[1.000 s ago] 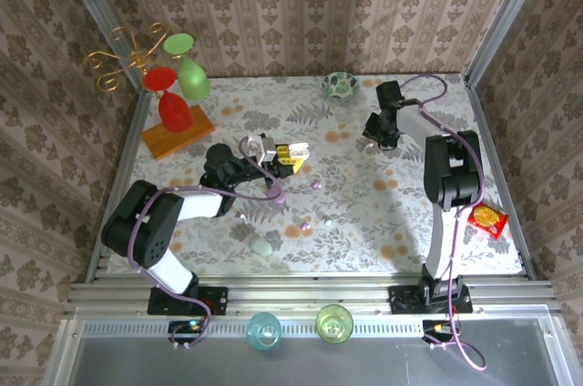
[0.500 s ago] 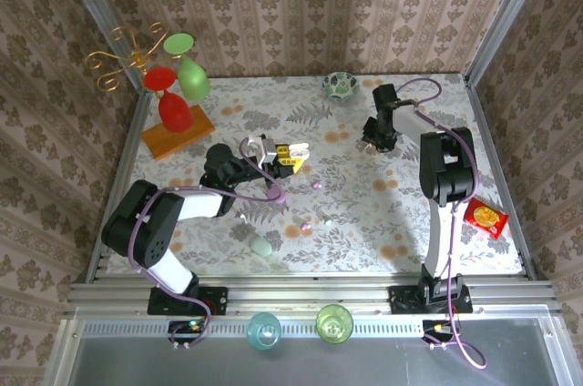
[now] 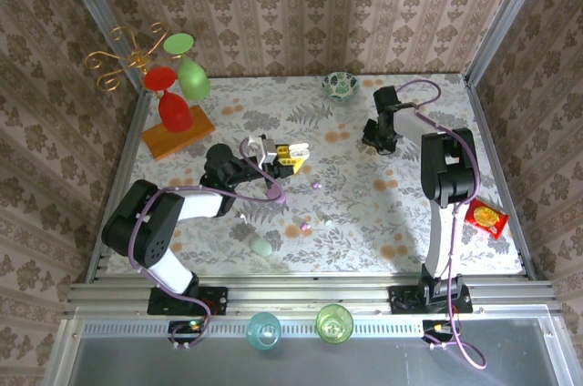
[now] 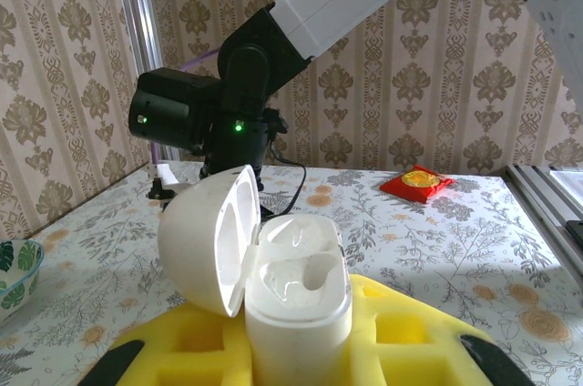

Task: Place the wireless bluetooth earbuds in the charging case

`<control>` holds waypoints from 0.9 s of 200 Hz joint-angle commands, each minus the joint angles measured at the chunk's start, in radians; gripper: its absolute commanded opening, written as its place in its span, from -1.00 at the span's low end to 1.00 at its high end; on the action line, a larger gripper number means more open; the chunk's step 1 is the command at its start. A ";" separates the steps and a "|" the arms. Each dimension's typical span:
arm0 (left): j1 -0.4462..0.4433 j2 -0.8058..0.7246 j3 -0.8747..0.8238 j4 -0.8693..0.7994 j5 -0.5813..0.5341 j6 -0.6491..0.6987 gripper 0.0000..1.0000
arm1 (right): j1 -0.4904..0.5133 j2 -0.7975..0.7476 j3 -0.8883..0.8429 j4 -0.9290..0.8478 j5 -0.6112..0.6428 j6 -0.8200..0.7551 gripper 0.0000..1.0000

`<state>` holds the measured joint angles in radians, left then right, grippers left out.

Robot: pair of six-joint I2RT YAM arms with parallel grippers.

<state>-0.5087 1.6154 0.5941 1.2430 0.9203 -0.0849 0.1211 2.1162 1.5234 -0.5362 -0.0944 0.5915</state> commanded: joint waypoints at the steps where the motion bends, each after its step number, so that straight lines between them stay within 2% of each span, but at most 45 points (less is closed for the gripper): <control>1: 0.002 0.004 -0.019 0.039 0.004 0.023 -1.00 | 0.032 -0.065 -0.062 -0.007 -0.065 -0.088 -0.58; 63: 0.013 -0.013 -0.053 0.037 -0.027 0.031 -1.00 | 0.176 -0.226 -0.296 0.065 -0.129 -0.187 -0.57; 88: 0.016 -0.019 -0.059 0.030 -0.032 0.035 -1.00 | 0.219 -0.240 -0.320 0.022 -0.109 -0.230 -0.56; 136: 0.016 -0.036 -0.059 -0.013 -0.042 0.070 -1.00 | 0.223 -0.227 -0.285 -0.032 -0.049 -0.256 -0.54; 158: 0.015 -0.069 -0.059 -0.091 -0.058 0.127 -1.00 | 0.224 -0.220 -0.245 -0.089 0.010 -0.258 -0.45; 180: 0.014 -0.098 -0.060 -0.153 -0.067 0.172 -1.00 | 0.231 -0.227 -0.217 -0.133 0.059 -0.258 -0.07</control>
<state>-0.4965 1.5723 0.5369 1.1603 0.8654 0.0032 0.3470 1.9060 1.2560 -0.5770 -0.1234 0.3542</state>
